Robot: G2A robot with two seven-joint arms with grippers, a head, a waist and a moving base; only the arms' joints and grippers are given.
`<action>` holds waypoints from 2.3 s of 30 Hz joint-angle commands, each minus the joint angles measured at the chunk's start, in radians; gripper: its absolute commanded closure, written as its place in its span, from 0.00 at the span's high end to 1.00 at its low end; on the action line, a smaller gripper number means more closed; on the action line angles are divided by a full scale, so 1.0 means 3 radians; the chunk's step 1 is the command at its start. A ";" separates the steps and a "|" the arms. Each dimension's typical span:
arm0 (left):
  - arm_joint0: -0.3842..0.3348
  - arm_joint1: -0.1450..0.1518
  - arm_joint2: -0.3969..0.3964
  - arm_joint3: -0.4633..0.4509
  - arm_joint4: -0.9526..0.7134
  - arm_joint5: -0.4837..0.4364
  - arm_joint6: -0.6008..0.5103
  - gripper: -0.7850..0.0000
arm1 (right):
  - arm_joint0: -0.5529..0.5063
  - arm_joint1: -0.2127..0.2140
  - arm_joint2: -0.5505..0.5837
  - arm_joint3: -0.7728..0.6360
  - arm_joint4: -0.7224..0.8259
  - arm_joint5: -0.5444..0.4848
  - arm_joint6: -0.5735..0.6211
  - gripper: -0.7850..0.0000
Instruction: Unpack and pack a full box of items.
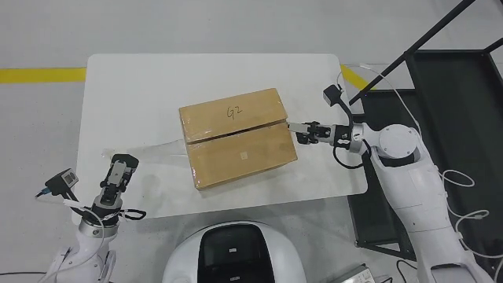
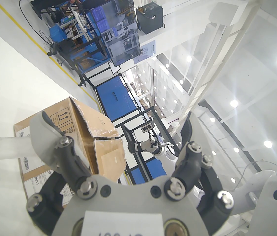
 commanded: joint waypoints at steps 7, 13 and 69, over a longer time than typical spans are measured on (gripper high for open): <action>0.0000 0.0000 0.0000 0.0000 0.0000 0.0000 0.0000 1.00 | 0.0004 -0.0003 -0.0098 0.0025 -0.0100 -0.0035 -0.0062 1.00; 0.0000 0.0000 0.0000 0.0000 0.0000 0.0000 0.0000 1.00 | 0.0171 -0.0002 -0.0211 0.0274 -0.0149 -0.0475 -0.0023 1.00; 0.0000 0.0000 0.0000 0.0000 0.0000 0.0000 0.0000 1.00 | 0.0693 0.0070 -0.0783 0.0898 0.1542 -0.0858 0.0752 1.00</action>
